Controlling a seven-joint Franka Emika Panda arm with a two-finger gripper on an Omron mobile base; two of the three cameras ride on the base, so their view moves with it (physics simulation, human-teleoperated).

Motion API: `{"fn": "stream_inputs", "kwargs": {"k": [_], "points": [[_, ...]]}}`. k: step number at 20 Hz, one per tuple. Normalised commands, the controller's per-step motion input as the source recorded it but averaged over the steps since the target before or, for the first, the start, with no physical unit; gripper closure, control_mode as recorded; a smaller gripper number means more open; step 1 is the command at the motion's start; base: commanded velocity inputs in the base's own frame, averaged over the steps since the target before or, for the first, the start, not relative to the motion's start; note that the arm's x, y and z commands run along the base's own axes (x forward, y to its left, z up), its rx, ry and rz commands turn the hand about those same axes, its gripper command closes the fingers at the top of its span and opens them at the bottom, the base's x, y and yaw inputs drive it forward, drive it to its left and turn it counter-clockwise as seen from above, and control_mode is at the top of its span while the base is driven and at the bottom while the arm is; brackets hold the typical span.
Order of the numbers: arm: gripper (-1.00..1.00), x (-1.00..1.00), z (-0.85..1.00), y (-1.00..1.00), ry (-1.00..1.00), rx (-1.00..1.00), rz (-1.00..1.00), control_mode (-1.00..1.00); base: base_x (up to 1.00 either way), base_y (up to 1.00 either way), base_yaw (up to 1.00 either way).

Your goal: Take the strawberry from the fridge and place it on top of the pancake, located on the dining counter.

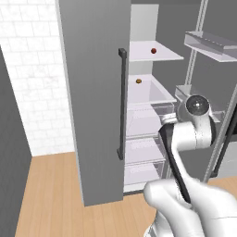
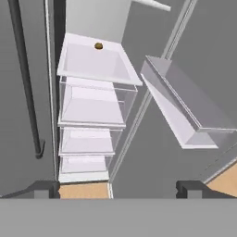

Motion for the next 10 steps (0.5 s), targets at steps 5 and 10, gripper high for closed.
{"fn": "stream_inputs", "kwargs": {"k": [5,10], "points": [[-1.0,-0.55,0.16,0.67,0.21,0.17,0.17,-1.0,0.0,0.0,0.0],[-1.0,-0.11,0.02,0.29,0.09,0.03,0.02,-1.0,0.0,0.0,0.0]]}}
